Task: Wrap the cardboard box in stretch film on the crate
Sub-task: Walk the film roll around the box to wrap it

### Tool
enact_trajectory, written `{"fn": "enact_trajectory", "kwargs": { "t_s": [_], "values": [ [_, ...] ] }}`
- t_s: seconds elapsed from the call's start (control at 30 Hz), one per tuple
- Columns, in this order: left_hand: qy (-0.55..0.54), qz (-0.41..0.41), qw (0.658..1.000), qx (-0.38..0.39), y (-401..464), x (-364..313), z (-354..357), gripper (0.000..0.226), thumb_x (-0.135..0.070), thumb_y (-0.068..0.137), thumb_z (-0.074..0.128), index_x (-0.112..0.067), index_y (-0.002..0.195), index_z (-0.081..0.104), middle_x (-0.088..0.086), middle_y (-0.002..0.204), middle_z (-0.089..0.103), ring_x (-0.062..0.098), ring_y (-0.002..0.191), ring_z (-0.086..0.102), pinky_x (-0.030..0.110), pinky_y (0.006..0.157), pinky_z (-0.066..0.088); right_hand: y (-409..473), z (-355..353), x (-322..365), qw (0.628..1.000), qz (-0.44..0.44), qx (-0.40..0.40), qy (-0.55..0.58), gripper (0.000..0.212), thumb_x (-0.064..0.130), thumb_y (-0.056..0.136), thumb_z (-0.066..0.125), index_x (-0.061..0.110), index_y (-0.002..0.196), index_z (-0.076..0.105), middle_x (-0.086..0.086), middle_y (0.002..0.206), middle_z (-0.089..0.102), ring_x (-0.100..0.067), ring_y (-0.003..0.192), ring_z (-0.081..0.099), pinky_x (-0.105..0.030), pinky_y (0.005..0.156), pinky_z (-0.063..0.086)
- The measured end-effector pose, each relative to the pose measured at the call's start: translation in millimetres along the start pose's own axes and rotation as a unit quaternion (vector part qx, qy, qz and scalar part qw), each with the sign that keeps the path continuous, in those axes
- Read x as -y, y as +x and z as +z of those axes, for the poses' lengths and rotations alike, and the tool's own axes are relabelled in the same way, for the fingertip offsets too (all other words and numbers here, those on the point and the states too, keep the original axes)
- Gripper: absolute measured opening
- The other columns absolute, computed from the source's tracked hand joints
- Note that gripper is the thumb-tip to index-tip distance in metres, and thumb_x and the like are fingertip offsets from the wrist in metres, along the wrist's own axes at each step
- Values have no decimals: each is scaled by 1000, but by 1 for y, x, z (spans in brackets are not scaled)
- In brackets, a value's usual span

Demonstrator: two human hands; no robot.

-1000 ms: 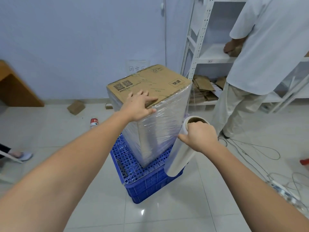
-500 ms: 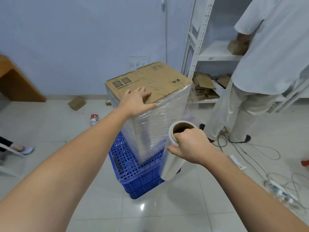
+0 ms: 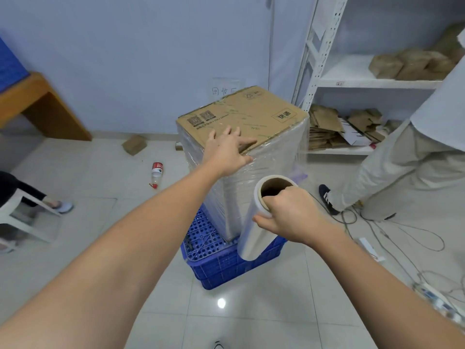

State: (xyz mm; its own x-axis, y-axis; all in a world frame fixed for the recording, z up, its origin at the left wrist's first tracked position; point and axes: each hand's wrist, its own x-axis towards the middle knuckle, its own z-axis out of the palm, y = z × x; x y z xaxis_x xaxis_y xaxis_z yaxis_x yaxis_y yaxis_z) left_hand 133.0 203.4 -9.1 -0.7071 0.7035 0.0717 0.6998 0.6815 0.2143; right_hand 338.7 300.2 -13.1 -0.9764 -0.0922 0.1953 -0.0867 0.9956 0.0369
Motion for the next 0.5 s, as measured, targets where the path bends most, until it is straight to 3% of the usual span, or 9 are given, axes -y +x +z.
{"fn": "enact_trajectory", "kwargs": {
  "t_s": [0.1,0.23,0.3,0.4,0.5],
  "values": [
    [2,-5,1000,-4,-2,1,0,57,-61,94,61,-56,148,44,2,169,27,25,158,15,57,127,6,0,14,8,999,-36,1,-11,44,52,79,57,19,53,48,3,44,43,-23,47,38,-29,49,39],
    [6,-5,1000,-7,-8,3,3,55,-60,95,59,-57,148,43,1,169,28,23,158,15,56,127,5,2,17,16,996,-84,-21,-30,41,48,76,66,19,52,51,3,42,45,-21,45,37,-25,54,27],
    [5,-4,1000,-10,-8,4,2,55,-60,95,59,-56,148,43,1,168,29,24,158,16,56,127,6,3,17,16,996,-82,-17,-26,41,48,75,70,18,53,53,2,42,48,-20,46,36,-26,53,28],
    [2,-4,1000,-7,-7,5,2,56,-60,95,59,-57,148,43,2,169,27,23,158,15,56,127,6,3,15,18,998,-61,12,-28,39,52,81,61,18,63,59,1,52,57,-21,54,43,-29,56,38],
    [-1,-3,1000,-5,-8,8,2,56,-62,94,58,-57,148,43,1,169,27,23,158,15,57,127,6,-1,5,29,999,-19,34,-7,35,51,91,47,18,81,55,-1,67,62,-24,68,53,-34,67,43]
  ]
}}
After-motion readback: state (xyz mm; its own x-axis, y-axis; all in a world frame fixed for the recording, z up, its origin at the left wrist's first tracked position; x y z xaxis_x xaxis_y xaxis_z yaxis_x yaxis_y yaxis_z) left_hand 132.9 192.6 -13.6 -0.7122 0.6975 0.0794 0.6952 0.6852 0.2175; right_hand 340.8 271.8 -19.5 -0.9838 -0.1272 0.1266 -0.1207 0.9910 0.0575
